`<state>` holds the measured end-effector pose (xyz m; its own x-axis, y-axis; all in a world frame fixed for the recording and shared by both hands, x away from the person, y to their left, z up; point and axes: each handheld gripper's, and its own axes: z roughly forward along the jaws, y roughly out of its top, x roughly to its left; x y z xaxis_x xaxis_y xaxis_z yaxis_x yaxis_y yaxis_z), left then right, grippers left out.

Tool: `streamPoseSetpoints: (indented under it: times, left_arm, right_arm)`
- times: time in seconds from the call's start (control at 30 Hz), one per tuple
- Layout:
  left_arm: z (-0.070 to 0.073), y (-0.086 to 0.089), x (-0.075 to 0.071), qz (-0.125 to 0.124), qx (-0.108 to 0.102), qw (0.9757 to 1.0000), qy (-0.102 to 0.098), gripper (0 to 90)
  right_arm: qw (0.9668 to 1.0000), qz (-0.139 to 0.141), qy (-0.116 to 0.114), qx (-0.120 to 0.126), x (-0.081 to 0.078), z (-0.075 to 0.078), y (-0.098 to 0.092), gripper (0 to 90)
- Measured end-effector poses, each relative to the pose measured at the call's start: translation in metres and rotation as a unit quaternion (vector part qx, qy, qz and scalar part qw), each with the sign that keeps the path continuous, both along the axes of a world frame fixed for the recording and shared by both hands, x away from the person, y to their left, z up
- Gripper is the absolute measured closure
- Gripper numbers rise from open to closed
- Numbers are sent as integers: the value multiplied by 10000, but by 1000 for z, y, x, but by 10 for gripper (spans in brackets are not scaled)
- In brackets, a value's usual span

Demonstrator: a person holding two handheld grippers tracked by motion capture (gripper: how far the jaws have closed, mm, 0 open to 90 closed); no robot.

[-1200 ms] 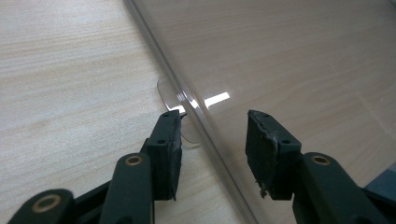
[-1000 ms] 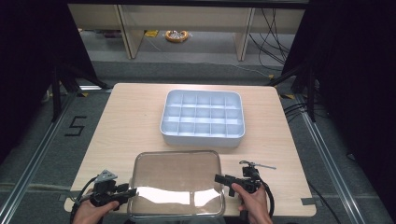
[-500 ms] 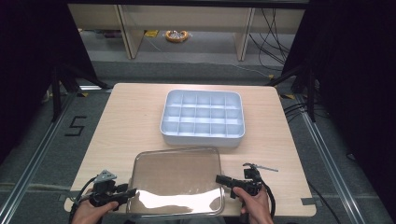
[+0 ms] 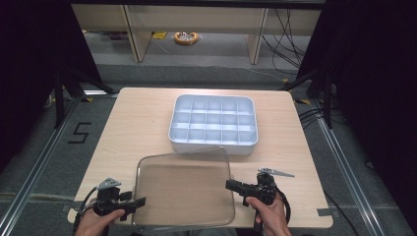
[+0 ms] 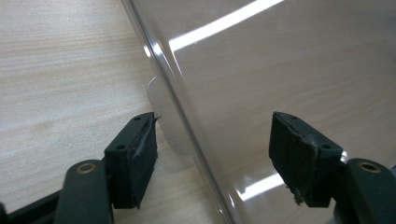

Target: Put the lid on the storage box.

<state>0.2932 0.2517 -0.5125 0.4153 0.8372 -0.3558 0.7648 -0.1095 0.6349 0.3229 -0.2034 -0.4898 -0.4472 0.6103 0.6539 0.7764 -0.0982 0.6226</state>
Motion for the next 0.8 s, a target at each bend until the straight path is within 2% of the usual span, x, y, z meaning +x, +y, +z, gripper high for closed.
streamPoseSetpoints:
  times: [0.1,0.13,0.17,0.2,0.23,0.27,0.33,0.4,0.47,0.5,0.53,0.57,0.67,0.7,0.73,0.8]
  left_arm:
    - [-1,0,1,56,-80,10000,-6,309]
    - [-1,0,2,128,-219,9997,-8,305]
    - [-1,0,3,143,-255,9996,39,301]
    - [-1,2,5,71,-208,9997,76,300]
    - [-2,1,6,155,-413,9990,75,303]
    - [-2,2,9,189,-580,9980,183,307]
    - [-2,3,10,231,-661,9973,199,346]
    - [-2,5,10,328,-753,9963,262,370]
    - [0,7,9,407,-864,9952,218,442]
    - [4,7,8,458,-839,9953,139,484]
    - [4,7,8,458,-839,9953,139,487]
    - [6,6,7,470,-795,9957,85,487]
    - [12,2,3,586,-693,9959,-27,511]
    - [12,2,3,586,-693,9959,-27,515]
    - [13,2,2,579,-680,9960,-44,521]
    - [15,2,0,639,-732,9952,-106,528]
  right_arm:
    - [10000,24,0,35,2,0,0,742]
    - [10000,48,-32,30,2,0,0,743]
    - [9999,74,-115,45,4,-1,-1,745]
    - [9999,89,-63,61,4,-1,-1,748]
    - [9998,139,-119,86,6,0,-1,750]
    - [9997,160,-162,93,6,0,-1,751]
    - [9996,163,-194,86,7,0,-1,750]
    - [9998,155,-120,29,7,1,-1,746]
    - [9999,28,3,-131,6,2,0,731]
    - [9992,-47,68,-386,6,3,2,712]
    - [9987,-99,35,-495,5,5,3,705]
    - [9987,-99,35,-495,5,5,3,705]
    - [9947,-211,63,-1008,2,13,13,658]
    - [9947,-211,63,-1008,2,13,13,658]
    - [9927,-234,84,-1182,1,16,17,651]
    - [9922,-221,43,-1222,1,17,17,650]
